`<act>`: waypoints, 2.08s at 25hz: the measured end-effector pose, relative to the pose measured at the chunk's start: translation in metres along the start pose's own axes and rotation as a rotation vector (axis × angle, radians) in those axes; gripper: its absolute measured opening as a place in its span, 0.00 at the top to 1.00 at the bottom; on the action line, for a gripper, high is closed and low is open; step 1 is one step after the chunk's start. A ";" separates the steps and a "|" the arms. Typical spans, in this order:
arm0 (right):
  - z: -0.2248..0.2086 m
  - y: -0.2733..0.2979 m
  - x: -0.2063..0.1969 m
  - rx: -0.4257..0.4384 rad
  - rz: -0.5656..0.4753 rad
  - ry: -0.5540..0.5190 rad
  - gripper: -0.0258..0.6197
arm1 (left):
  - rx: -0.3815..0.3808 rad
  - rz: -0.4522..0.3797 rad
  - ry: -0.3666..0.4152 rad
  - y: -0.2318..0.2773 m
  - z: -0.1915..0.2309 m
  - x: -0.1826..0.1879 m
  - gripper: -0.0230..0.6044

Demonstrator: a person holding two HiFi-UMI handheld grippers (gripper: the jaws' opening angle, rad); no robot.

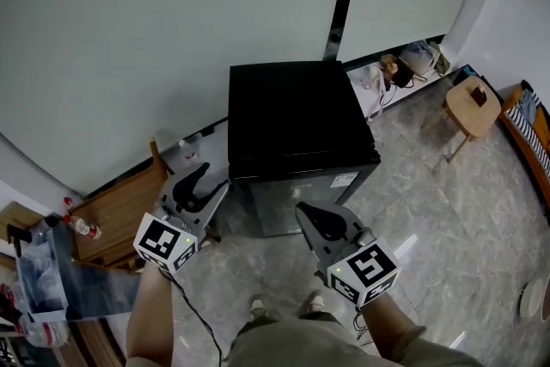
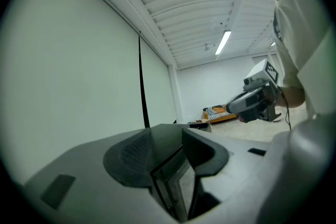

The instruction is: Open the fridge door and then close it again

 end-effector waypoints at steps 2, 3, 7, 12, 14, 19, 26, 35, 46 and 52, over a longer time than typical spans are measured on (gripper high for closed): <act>0.001 0.006 -0.003 0.001 0.003 0.012 0.96 | -0.014 0.001 -0.001 0.004 0.008 -0.003 0.69; 0.001 0.009 -0.004 0.001 0.006 0.015 0.96 | -0.020 0.001 -0.006 0.006 0.011 -0.005 0.68; 0.005 0.022 -0.009 0.000 0.028 0.013 0.96 | -0.047 0.006 -0.036 0.015 0.023 -0.022 0.66; 0.009 0.033 -0.019 -0.001 0.056 0.016 0.96 | -0.082 0.047 -0.055 0.032 0.024 -0.042 0.65; 0.008 0.037 -0.023 -0.003 0.066 0.019 0.96 | -0.095 0.050 -0.076 0.039 0.026 -0.052 0.64; 0.008 0.041 -0.031 -0.003 0.098 0.026 0.96 | -0.104 0.063 -0.114 0.051 0.031 -0.071 0.64; 0.004 0.045 -0.041 0.001 0.106 0.071 0.96 | -0.128 0.093 -0.154 0.061 0.037 -0.091 0.64; 0.002 0.049 -0.053 0.012 0.136 0.083 0.97 | -0.190 0.048 -0.172 0.062 0.038 -0.098 0.63; 0.008 0.048 -0.063 0.024 0.150 0.098 0.96 | -0.180 0.057 -0.183 0.064 0.038 -0.099 0.61; 0.006 0.043 -0.069 0.021 0.167 0.104 0.96 | -0.171 0.039 -0.206 0.065 0.037 -0.100 0.61</act>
Point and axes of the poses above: the fingertips, and each gripper's own axes: y forward along the fingers, z to its left, x out of its top, the point moved 6 cm from there along -y, backward along the fingers, and after that the axes turned 14 degrees about -x, right-handed, at the moved point
